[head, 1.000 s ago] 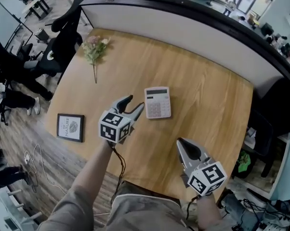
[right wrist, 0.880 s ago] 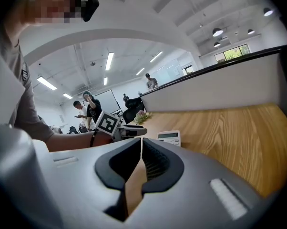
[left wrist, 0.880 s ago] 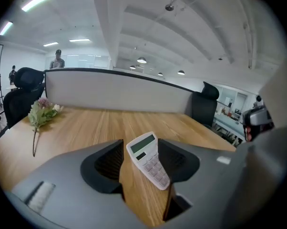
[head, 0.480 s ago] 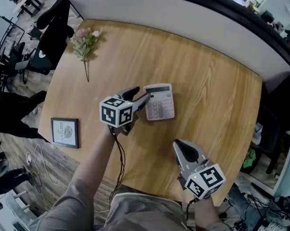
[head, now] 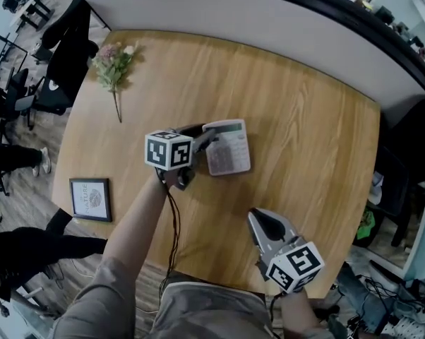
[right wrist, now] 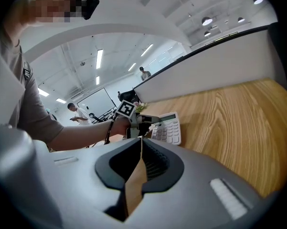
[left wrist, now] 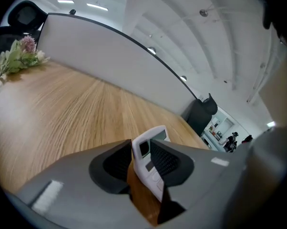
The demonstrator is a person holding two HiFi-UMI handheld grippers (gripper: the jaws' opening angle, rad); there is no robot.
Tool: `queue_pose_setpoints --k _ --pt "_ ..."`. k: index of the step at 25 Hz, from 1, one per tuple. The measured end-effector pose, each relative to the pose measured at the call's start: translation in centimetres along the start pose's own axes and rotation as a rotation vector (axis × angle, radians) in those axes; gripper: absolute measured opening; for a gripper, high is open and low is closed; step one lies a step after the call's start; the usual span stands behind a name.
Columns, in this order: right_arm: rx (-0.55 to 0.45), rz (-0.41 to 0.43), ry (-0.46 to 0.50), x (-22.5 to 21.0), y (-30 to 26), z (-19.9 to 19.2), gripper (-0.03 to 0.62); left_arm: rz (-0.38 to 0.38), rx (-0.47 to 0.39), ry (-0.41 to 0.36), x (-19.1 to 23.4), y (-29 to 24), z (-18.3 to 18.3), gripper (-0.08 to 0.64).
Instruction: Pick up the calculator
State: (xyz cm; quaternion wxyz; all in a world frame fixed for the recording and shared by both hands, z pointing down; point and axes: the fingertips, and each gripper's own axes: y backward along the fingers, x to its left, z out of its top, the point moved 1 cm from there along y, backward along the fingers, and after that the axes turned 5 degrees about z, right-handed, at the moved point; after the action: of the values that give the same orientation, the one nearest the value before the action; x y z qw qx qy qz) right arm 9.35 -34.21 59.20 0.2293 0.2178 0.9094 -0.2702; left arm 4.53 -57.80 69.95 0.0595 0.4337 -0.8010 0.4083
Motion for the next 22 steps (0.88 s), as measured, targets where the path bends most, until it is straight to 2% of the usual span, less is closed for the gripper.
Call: queue_pose_setpoints --k 2,5,9,17,22 --pt "0.001 -0.009 -0.027 0.0 0.3 -0.7 0.020 -0.007 0.001 0.009 -0.1 -0.1 0.1 0.120" --pt "0.010 -0.004 -0.063 0.3 0.6 -1.6 0.020 -0.055 -0.027 0.064 -0.6 0.5 0.4 0.093" --pt "0.012 -0.006 -0.059 1.0 1.5 -1.4 0.020 -0.101 -0.068 0.102 -2.0 2.6 0.7 0.052" --pt "-0.034 0.009 -0.055 4.1 3.6 1.4 0.020 -0.062 -0.090 0.064 -5.2 7.7 0.9 0.046" --pt "-0.063 0.034 0.006 6.9 5.2 4.4 0.020 -0.059 -0.160 0.026 -7.4 13.2 2.8 0.046"
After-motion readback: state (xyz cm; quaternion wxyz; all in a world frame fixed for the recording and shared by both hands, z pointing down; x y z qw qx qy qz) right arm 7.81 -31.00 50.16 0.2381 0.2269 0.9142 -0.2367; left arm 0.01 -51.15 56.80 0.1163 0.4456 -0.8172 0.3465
